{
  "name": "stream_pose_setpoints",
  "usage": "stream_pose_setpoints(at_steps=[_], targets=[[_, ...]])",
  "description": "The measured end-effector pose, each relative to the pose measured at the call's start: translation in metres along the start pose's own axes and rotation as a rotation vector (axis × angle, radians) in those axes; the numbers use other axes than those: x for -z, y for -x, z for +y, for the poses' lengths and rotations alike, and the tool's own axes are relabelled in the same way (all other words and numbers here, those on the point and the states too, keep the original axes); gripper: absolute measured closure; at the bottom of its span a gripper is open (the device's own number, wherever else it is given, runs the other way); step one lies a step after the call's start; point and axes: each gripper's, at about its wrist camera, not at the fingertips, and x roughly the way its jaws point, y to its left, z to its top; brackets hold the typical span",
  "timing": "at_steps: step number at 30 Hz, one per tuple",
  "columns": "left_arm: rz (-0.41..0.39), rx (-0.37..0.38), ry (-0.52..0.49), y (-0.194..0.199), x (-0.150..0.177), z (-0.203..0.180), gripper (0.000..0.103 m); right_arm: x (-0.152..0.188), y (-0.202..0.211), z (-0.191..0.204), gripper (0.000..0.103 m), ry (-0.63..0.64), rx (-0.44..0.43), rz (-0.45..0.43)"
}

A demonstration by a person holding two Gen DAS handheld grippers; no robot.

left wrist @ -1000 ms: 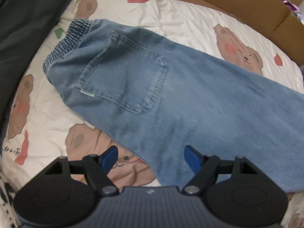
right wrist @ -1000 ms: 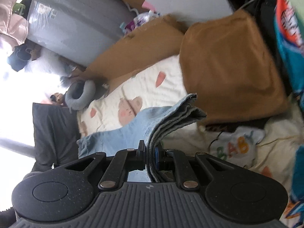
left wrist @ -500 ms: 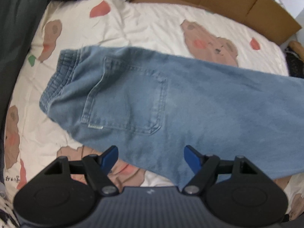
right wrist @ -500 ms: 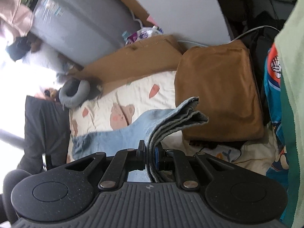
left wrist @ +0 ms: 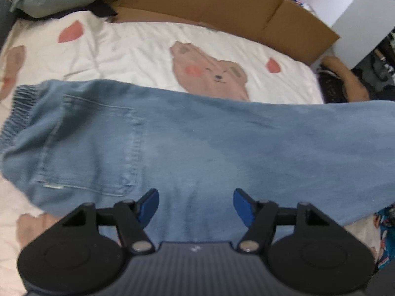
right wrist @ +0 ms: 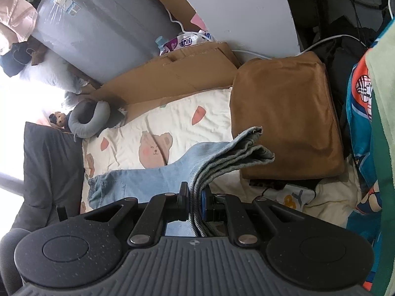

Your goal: Fold clothes

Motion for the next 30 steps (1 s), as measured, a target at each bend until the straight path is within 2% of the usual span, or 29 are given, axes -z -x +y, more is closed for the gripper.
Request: stream_pose_setpoints(at_steps=[2,4,9,13,21,25,30], targets=[[-0.005,0.032,0.000,-0.009,0.004,-0.001,0.043,-0.002,-0.003,0.005,0.095,-0.007,0.017,0.001],[0.013,0.061,-0.016,-0.020,0.009,-0.003,0.052,-0.003,-0.006,0.012,0.095,-0.004,0.035,0.003],[0.066,0.163,-0.071,-0.047,0.024,-0.013,0.062,-0.010,-0.011,0.030,0.095,0.002,0.061,-0.003],[0.121,0.238,-0.111,-0.071,0.032,-0.024,0.073,-0.013,-0.015,0.045,0.095,0.008,0.087,0.001],[0.184,0.349,-0.182,-0.110,0.042,-0.054,0.082,-0.015,-0.028,0.068,0.095,0.019,0.136,0.024],[0.219,0.379,-0.240,-0.127,0.049,-0.071,0.089,-0.018,-0.030,0.077,0.095,0.030,0.151,0.032],[0.228,0.390,-0.308,-0.145,0.045,-0.094,0.090,-0.021,-0.035,0.081,0.095,0.041,0.164,0.050]])
